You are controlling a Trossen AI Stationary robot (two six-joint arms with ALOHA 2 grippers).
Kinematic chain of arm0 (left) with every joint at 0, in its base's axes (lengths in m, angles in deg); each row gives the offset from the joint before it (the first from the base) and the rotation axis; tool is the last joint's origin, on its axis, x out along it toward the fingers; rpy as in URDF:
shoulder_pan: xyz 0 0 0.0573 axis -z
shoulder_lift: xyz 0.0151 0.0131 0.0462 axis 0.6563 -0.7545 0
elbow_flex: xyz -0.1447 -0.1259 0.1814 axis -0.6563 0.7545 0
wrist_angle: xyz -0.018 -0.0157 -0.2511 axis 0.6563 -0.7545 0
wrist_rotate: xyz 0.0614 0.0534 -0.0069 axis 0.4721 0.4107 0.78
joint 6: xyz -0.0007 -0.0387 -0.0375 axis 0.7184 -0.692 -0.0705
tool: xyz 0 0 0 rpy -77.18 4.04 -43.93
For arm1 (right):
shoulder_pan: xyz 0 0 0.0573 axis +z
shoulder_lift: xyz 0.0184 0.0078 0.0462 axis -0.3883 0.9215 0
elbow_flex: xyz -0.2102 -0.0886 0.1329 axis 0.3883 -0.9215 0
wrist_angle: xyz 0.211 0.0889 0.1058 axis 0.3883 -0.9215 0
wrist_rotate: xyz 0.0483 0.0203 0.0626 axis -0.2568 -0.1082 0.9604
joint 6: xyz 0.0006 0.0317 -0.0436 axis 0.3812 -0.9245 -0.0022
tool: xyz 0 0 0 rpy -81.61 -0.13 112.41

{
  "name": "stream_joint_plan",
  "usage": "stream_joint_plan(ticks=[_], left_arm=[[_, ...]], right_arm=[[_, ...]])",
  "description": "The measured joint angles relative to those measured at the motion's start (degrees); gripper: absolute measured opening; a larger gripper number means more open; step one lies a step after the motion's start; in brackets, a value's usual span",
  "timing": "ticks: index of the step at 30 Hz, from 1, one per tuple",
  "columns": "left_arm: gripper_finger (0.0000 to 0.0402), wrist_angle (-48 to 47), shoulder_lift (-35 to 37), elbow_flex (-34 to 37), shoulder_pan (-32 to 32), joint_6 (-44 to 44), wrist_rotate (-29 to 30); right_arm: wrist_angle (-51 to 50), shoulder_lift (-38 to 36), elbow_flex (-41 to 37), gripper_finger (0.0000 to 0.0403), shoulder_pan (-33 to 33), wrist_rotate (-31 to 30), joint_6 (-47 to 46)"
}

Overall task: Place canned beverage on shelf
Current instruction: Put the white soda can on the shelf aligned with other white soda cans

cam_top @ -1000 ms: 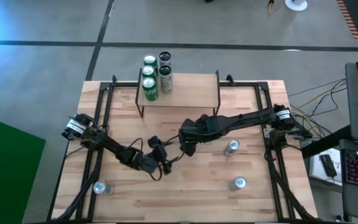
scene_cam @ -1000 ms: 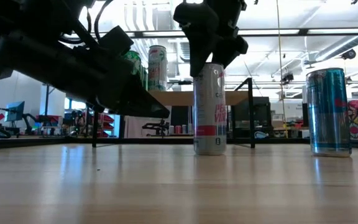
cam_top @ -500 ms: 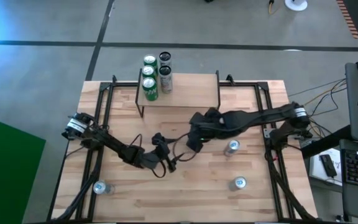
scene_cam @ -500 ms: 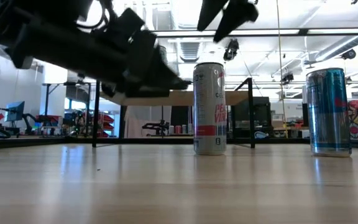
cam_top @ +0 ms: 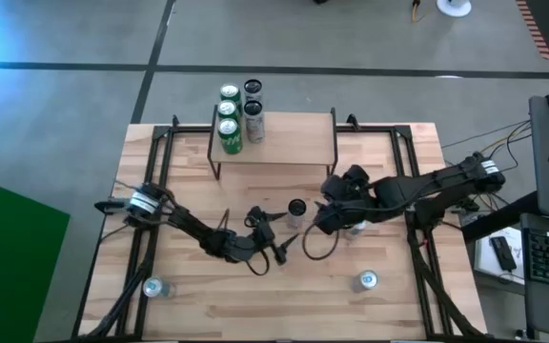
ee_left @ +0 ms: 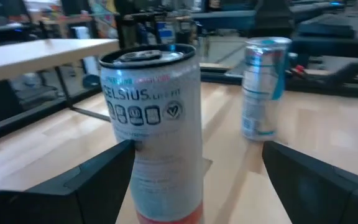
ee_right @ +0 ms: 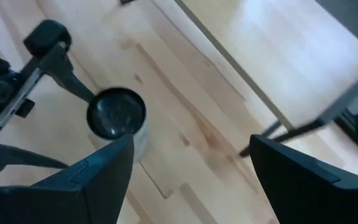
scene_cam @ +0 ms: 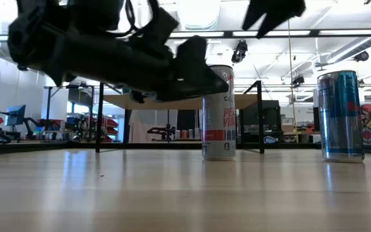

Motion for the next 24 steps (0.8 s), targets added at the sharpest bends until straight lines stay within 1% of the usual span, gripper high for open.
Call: stream_joint_plan(ticks=[2, 5, 8, 14, 19, 22, 24], left_arm=[[0.0339, 0.15, -1.40, -2.14, 0.00, 0.57, 2.52], [0.0339, -1.45, -2.30, -4.08, -0.13, 1.43, 8.66], [0.0339, -1.96, -2.35, -4.68, -0.52, 1.18, 11.65], [0.0339, -2.16, -2.42, -6.28, -2.33, -0.64, 6.69], [0.0339, -2.16, -2.44, -7.03, -3.38, -0.88, 6.29], [0.0335, -2.55, -2.43, -7.14, -4.23, -3.21, 6.02], [0.0326, -3.82, -2.59, -7.14, -4.92, -4.98, 5.35]], right_arm=[[0.02, -2.32, -3.21, 0.0309, 0.40, -0.05, -1.99], [0.43, -5.66, -7.90, 0.0309, 1.32, -0.75, -4.70], [1.42, -8.72, -12.06, 0.0309, 2.41, -0.95, -6.73], [4.70, -13.63, -17.60, 0.0309, 3.18, -0.99, -8.11], [7.88, -16.10, -19.76, 0.0309, 3.39, -0.98, -7.01], [10.01, -16.09, -19.93, 0.0309, 4.24, -1.09, -4.28], [11.44, -15.81, -19.92, 0.0309, 4.88, -1.04, -2.52]])
